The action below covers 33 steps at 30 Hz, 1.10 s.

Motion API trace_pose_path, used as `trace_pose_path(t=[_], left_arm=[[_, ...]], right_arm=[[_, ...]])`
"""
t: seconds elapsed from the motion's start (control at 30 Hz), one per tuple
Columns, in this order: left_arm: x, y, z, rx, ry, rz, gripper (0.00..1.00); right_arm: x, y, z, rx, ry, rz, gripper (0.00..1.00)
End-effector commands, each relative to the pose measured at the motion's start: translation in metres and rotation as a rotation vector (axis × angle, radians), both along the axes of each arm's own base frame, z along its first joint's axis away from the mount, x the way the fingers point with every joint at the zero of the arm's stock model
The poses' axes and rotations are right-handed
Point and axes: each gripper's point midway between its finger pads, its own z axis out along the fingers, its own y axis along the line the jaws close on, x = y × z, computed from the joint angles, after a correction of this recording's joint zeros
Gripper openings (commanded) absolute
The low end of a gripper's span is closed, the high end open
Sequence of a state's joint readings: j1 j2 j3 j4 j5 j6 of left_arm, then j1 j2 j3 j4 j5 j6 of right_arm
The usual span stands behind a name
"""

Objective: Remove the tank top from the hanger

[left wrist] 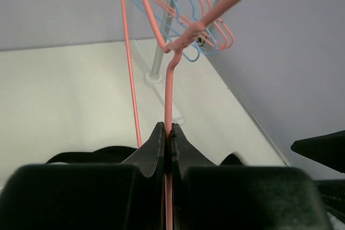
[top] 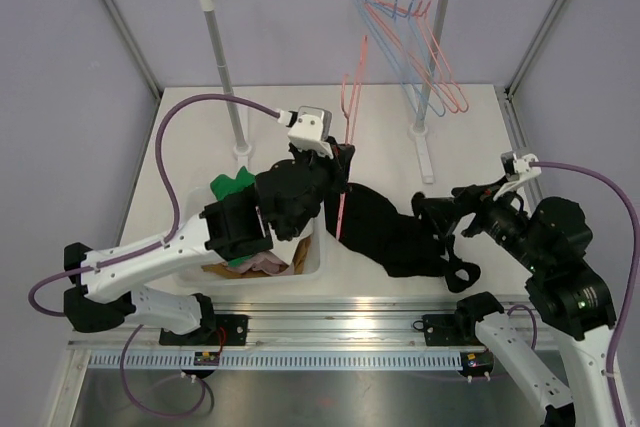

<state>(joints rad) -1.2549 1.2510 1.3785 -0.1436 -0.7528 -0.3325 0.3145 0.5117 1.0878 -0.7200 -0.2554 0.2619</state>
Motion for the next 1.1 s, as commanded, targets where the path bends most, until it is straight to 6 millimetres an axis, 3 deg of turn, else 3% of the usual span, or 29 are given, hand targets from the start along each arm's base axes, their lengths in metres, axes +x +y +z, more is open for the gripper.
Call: trace_pose_path(t=[0.0,0.17,0.2,0.27,0.3,0.37,0.63,0.8,1.0,1.07], left_arm=[[0.015,0.021,-0.004,0.011,0.122,0.091,0.0],[0.034,0.018,-0.011,0.065,0.213,0.053,0.0],[0.038,0.018,0.006,0.038,0.207,0.046,0.0],[0.054,0.01,-0.004,0.079,0.243,0.026,0.0],[0.065,0.014,0.014,0.048,0.231,0.033,0.0],[0.079,0.007,0.005,0.092,0.267,0.023,0.0],[0.159,0.029,0.039,0.081,0.233,0.092,0.0],[0.207,0.044,0.043,0.065,0.168,0.14,0.0],[0.243,0.062,0.061,0.056,0.075,0.146,0.0],[0.252,0.065,0.057,0.055,0.08,0.146,0.0]], right_arm=[[0.007,0.01,-0.004,0.006,0.009,0.043,0.99],[0.008,0.009,-0.003,0.015,0.005,0.034,1.0],[0.008,0.009,-0.004,0.013,0.01,0.036,0.99],[0.006,0.009,-0.006,0.011,0.015,0.037,0.99],[0.005,0.009,-0.007,0.011,0.018,0.039,1.0],[0.003,0.008,-0.006,0.015,0.01,0.039,1.0],[-0.005,0.013,-0.002,0.036,-0.002,0.078,1.0],[-0.004,0.012,-0.003,0.018,-0.007,0.078,1.0],[-0.003,0.017,-0.005,0.025,-0.004,0.103,0.99],[-0.001,0.016,-0.007,0.016,-0.004,0.093,0.99]])
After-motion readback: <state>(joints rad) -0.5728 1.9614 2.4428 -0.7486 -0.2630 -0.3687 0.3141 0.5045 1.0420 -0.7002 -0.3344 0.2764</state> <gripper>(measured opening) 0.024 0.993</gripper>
